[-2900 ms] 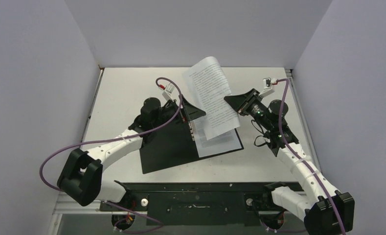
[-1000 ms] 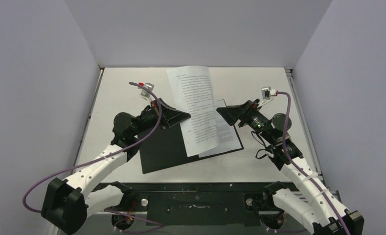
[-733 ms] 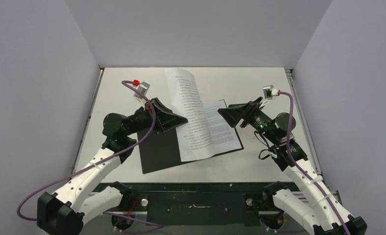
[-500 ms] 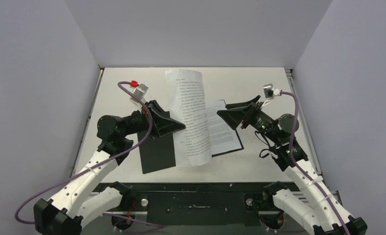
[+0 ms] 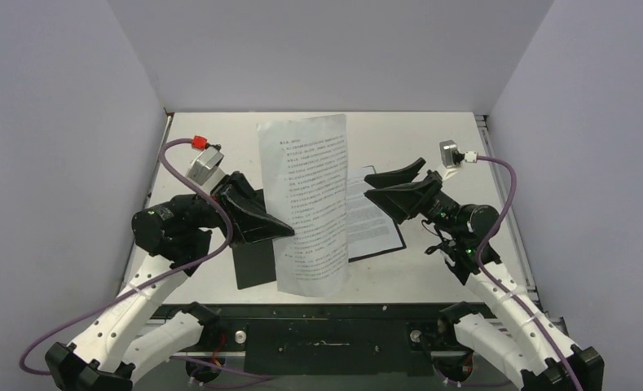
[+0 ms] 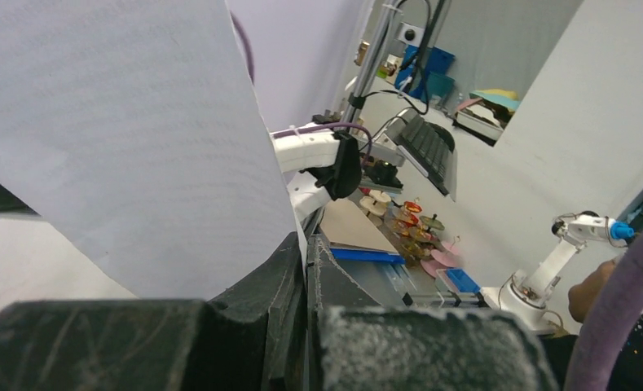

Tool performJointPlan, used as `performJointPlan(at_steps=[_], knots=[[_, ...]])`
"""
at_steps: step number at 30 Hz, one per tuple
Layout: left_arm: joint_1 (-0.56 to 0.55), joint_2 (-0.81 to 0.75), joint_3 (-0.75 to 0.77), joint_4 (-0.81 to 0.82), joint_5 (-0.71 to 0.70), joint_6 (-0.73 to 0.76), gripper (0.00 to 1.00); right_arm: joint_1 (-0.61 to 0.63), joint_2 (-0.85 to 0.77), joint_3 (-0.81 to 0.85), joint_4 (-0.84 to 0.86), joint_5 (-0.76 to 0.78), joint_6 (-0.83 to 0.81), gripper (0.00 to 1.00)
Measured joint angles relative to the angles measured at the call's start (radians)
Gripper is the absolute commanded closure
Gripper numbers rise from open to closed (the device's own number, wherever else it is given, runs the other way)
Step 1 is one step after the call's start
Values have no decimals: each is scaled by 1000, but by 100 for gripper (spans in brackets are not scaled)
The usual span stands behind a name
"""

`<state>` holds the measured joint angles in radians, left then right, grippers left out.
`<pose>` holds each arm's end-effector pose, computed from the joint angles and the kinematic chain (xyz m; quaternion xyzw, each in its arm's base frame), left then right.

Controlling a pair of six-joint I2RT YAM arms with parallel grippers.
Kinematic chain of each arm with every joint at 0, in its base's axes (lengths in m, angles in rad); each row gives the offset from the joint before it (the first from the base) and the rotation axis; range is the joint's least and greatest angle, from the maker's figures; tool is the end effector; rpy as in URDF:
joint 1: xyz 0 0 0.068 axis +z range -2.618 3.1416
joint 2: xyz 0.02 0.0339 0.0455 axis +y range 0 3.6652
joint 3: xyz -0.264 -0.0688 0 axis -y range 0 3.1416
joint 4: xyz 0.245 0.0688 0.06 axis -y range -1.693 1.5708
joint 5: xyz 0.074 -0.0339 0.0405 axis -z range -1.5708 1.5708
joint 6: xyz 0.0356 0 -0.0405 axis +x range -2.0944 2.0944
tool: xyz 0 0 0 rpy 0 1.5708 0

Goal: Put the files into the folder

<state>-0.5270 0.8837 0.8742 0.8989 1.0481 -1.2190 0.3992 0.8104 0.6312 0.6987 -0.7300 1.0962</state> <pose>0.1192 -0.1051 0.4465 0.3456 0.4321 -0.7327 0.3962 0.1539 0.0907 0.3701 -0.1301 0.5460 0.6807 0.4707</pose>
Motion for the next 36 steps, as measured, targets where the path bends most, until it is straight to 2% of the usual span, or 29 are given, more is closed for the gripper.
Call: performJointPlan(at_steps=[12, 16, 20, 29, 34, 36], knots=[[-88, -5, 36, 53, 5, -16, 100, 196, 143, -32, 378, -11, 166, 10], [-93, -5, 38, 37, 3, 5, 100, 224, 177, -54, 579, -25, 249, 9], [-93, -10, 38, 5, 3, 31, 100, 225, 179, -61, 703, -37, 309, 9], [-93, -37, 38, -68, -3, 90, 100, 225, 92, -76, 782, -45, 352, 6], [-93, -40, 39, -132, -14, 137, 100, 225, 46, -76, 782, -50, 343, 1], [-93, -44, 39, -175, -23, 166, 100, 227, 15, -76, 730, -56, 307, 7]])
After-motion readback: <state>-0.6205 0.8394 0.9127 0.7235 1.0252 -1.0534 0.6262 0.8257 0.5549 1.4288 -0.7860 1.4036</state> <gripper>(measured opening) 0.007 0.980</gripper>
